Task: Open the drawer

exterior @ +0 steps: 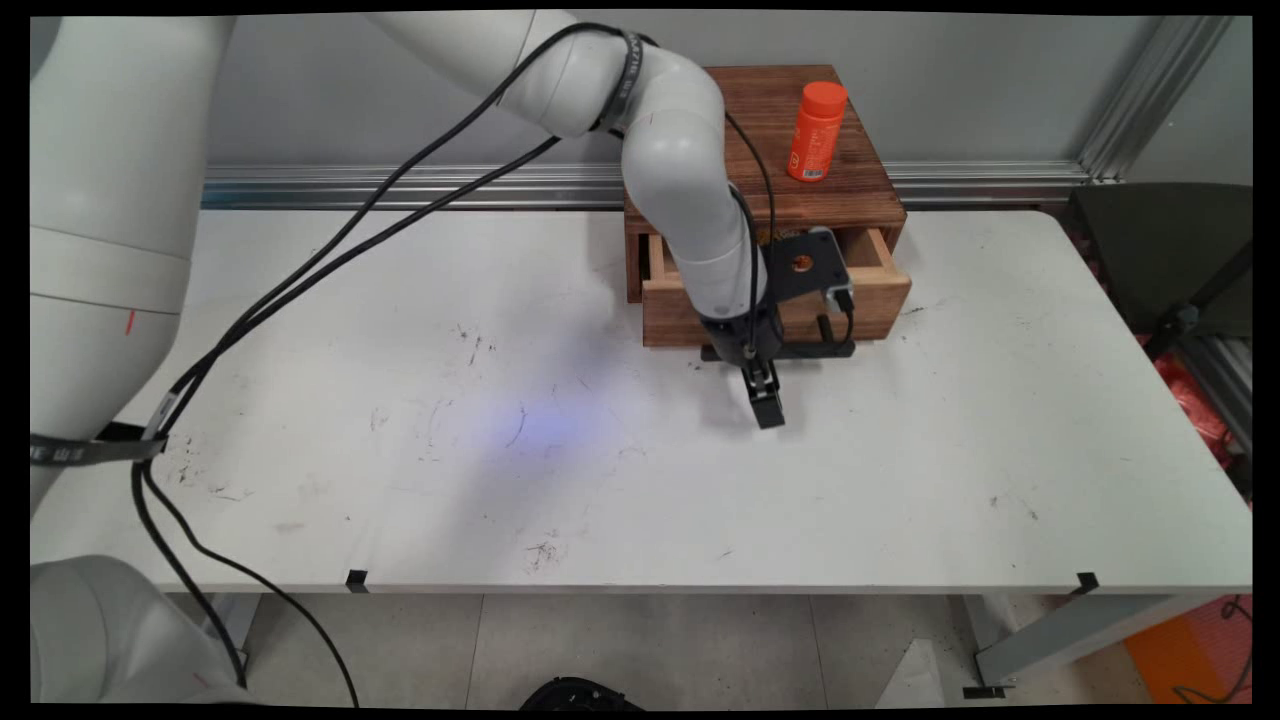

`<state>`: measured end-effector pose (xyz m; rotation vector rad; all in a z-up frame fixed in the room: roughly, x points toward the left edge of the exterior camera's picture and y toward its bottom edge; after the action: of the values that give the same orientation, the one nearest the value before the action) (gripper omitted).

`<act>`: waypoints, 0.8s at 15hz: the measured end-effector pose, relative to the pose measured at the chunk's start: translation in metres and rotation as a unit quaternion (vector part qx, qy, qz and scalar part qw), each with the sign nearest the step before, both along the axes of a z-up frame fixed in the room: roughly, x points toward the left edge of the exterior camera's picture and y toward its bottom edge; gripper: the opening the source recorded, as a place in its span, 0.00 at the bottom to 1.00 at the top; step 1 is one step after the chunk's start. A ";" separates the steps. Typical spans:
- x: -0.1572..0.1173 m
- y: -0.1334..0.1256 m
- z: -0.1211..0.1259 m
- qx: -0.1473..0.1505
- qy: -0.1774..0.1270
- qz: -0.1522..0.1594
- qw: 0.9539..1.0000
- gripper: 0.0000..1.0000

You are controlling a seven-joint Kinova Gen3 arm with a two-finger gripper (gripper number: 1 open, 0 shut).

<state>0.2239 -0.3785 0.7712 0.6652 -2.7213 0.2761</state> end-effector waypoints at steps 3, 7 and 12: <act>-0.004 0.014 0.000 0.005 0.002 -0.008 1.000 1.00; -0.011 0.035 0.000 0.011 0.006 -0.018 1.000 1.00; -0.022 0.062 0.003 0.017 0.013 -0.030 0.999 1.00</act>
<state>0.2019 -0.3163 0.7742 0.5911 -2.7206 0.2069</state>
